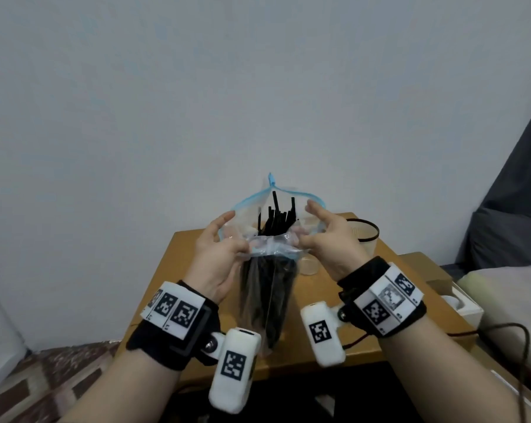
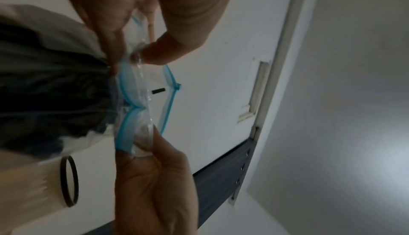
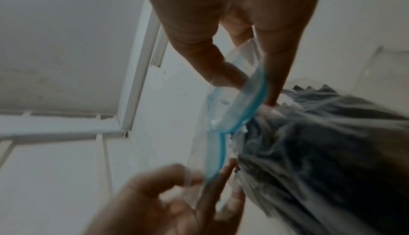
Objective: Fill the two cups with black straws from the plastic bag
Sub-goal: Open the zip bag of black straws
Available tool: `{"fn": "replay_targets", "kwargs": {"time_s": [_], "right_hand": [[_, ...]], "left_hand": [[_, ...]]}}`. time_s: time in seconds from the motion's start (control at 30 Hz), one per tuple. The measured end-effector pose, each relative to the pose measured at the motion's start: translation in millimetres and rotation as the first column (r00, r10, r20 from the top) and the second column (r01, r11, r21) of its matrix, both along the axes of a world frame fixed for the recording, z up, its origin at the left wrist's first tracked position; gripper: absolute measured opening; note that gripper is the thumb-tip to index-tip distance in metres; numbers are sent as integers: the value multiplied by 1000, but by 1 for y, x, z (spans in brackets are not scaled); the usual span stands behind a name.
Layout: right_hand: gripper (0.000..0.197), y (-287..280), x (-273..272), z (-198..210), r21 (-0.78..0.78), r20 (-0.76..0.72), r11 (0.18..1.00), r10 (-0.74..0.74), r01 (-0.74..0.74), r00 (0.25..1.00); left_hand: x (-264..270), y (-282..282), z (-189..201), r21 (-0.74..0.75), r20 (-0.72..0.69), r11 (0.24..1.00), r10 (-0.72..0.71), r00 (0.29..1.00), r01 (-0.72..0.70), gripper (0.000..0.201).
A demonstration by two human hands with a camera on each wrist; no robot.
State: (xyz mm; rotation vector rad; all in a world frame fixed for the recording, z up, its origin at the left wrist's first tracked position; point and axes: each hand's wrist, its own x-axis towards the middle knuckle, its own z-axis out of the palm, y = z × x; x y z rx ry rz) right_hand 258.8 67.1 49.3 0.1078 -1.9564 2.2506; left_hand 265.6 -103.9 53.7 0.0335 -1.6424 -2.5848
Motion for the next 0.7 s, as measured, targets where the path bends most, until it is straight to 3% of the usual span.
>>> {"fn": "replay_targets", "kwargs": {"time_s": [0.1,0.17,0.33,0.4,0.47,0.53,0.57,0.63,0.7], "right_hand": [[82,7,-2,9,-317,54,940,154,-129,987],[77,12,-4,12,-434,68,885,215,-165,974],[91,16,-3,0,-629,113,737,399,-245,910],[75,17,-1,-8,-710,98,655,453,-257,886],[82,17,1,-15,-774,93,585,484,-243,870],[93,20,1,-19,-775,102,585,489,-239,866],[86,20,2,-19,-757,113,610,473,-233,874],[65,21,5,-18,-637,155,743,385,-206,910],[56,21,10,-17,-493,152,844,324,-213,934]], "left_hand": [[-4,-7,-5,281,52,955,-107,993,89,74],[-5,-11,-11,400,58,904,-186,981,148,81],[-4,-13,-28,467,95,871,-222,970,153,83],[-3,-14,-32,445,99,880,-229,968,163,82],[0,-13,-32,373,72,910,-224,972,182,81],[3,-10,-29,217,35,958,-197,980,185,72],[4,-10,-26,105,12,979,-179,984,176,64],[4,-9,-21,-187,-51,977,-116,992,105,48],[0,-10,-19,-514,-174,855,-32,984,-64,34]]}}
